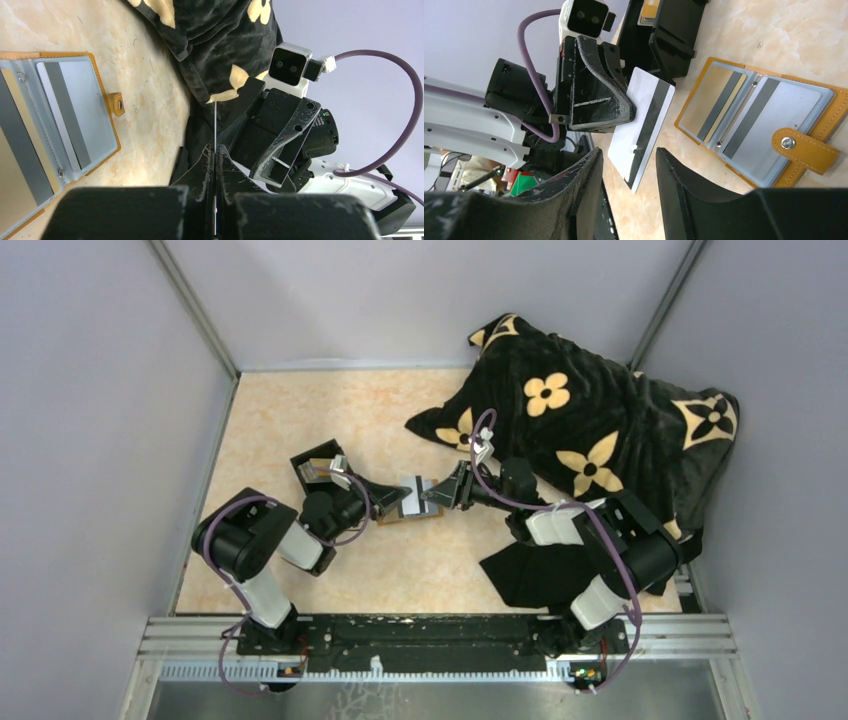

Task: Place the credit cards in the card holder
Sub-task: Adjust the credit card.

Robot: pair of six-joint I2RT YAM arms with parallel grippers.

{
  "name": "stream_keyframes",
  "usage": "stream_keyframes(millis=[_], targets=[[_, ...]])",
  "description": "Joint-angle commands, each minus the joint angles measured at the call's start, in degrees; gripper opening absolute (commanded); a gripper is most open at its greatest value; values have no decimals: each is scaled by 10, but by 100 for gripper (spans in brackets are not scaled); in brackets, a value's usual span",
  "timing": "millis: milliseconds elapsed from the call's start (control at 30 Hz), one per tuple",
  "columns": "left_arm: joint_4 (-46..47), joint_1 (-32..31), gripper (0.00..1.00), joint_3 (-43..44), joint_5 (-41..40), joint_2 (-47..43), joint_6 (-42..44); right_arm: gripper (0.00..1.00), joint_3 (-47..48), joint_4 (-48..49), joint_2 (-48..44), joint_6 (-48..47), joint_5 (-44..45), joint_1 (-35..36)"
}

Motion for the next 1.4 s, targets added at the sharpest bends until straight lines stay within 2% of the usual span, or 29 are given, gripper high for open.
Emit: stream_keyframes(millis=[0, 133, 367, 600, 667, 700, 767, 800, 833, 933, 1000, 1133, 1267, 1367], targets=[[163, 7, 0, -4, 8, -15, 5, 44, -1, 39, -6, -4, -9, -8], [164, 9, 0, 0, 17, -11, 3, 44, 3, 32, -1, -8, -12, -8], [164, 9, 0, 20, 43, -1, -4, 41, 7, 78, 32, 21, -27, -8], [164, 8, 0, 32, 58, 15, -12, 33, 16, 96, 55, 37, -35, -8], [164, 7, 0, 34, 62, 20, -13, 27, 20, 95, 56, 39, -38, -8], [164, 7, 0, 34, 62, 23, -14, 20, 22, 96, 57, 40, -40, -8], [164, 7, 0, 34, 61, 29, -16, 0, 28, 100, 63, 46, -48, -8], [164, 7, 0, 33, 59, 32, -17, 0, 29, 103, 66, 51, -50, -8], [164, 7, 3, 31, 55, 35, -17, 0, 30, 104, 67, 54, -51, -8], [163, 10, 30, 20, 32, 38, -21, 0, 32, 91, 63, 52, -50, -8], [149, 17, 39, 13, 22, 36, -20, 0, 37, 56, 50, 36, -43, -8], [72, 29, 50, 6, 7, -6, 12, 0, 62, -91, -2, -28, -11, -8], [-84, 31, 51, 13, -18, -86, 95, 0, 104, -249, -35, -102, 45, -8], [-249, 29, 51, 35, -47, -148, 165, 0, 143, -338, -40, -129, 83, -6]])
